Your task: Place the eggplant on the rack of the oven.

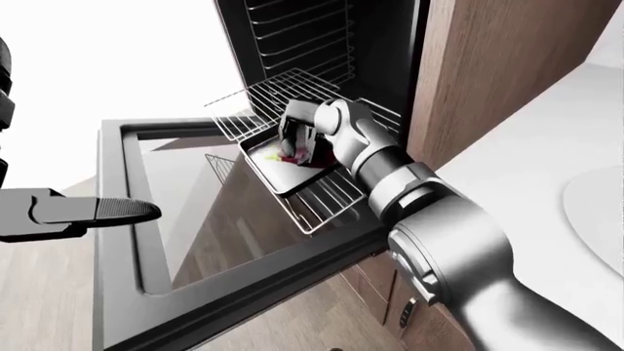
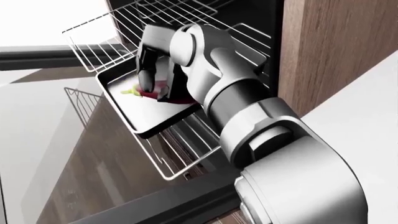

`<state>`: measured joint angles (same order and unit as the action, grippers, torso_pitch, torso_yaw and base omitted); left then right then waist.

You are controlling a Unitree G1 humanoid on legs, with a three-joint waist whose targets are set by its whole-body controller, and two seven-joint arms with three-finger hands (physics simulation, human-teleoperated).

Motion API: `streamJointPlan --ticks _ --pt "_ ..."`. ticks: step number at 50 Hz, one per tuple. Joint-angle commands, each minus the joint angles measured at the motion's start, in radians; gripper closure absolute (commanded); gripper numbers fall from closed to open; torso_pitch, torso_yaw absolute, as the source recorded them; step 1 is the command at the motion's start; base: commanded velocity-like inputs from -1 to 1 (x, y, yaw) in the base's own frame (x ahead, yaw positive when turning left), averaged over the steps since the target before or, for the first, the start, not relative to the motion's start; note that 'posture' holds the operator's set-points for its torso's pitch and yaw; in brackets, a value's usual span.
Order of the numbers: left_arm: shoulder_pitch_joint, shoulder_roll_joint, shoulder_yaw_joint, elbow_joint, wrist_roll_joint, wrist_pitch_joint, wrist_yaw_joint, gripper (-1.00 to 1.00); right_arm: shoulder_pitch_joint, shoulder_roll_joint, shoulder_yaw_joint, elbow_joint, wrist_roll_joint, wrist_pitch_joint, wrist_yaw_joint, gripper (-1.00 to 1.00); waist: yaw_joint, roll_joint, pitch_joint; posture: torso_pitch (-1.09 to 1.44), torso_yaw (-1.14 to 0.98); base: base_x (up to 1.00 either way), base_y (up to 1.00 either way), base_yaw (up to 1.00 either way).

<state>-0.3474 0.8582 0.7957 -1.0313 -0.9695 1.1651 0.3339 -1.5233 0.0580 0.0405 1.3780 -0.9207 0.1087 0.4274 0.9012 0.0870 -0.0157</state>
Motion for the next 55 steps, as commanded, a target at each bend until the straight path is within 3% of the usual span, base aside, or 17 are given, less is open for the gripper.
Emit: streamJointPlan --ticks 1,8,19,23,46,51,53,55 --pt "-0.013 0.018 0.018 0.004 0.012 -0.028 0.013 -1.00 -0.044 -0.006 -0.005 -0.044 0.004 -0.022 -0.021 0.68 0.001 0.003 -0.025 -0.03 0.98 0.00 0.00 0.00" --pt "-0.013 0.017 0.002 0.004 0.021 -0.032 0.018 -1.00 -0.045 -0.006 -0.008 -0.045 0.002 -0.027 -0.030 0.62 0.002 0.002 -0.027 -0.03 0.98 0.00 0.00 0.00" --pt "-0.013 0.019 0.006 0.001 0.019 -0.027 0.016 -1.00 -0.043 -0.004 -0.006 -0.046 0.000 -0.030 -0.032 0.36 0.002 0.002 -0.027 -0.03 0.98 0.00 0.00 0.00" --pt "-0.009 0.018 0.012 0.000 0.017 -0.027 0.014 -1.00 -0.045 -0.003 -0.006 -0.046 0.001 -0.030 -0.035 0.18 0.001 0.002 -0.027 -0.03 0.98 0.00 0.00 0.00" --pt "0.003 0.030 0.026 0.008 0.003 -0.041 0.018 -1.00 -0.061 -0.001 -0.010 -0.051 0.005 -0.038 -0.021 -0.30 0.000 0.003 -0.026 -0.03 0.98 0.00 0.00 0.00" --pt "0.002 0.029 0.022 0.007 0.009 -0.039 0.017 -1.00 -0.078 -0.001 -0.016 -0.065 0.033 -0.062 -0.047 -0.60 0.000 0.003 -0.024 -0.03 0.98 0.00 0.00 0.00" --pt "-0.005 0.029 0.011 0.005 0.008 -0.036 0.022 -1.00 -0.073 0.016 -0.010 -0.076 0.040 -0.068 -0.075 -0.62 0.001 0.003 -0.024 -0.03 0.98 0.00 0.00 0.00" --pt "-0.009 0.030 0.009 0.007 0.008 -0.034 0.023 -1.00 -0.077 0.016 -0.008 -0.080 0.048 -0.078 -0.085 -0.81 -0.001 0.004 -0.026 -0.03 0.98 0.00 0.00 0.00"
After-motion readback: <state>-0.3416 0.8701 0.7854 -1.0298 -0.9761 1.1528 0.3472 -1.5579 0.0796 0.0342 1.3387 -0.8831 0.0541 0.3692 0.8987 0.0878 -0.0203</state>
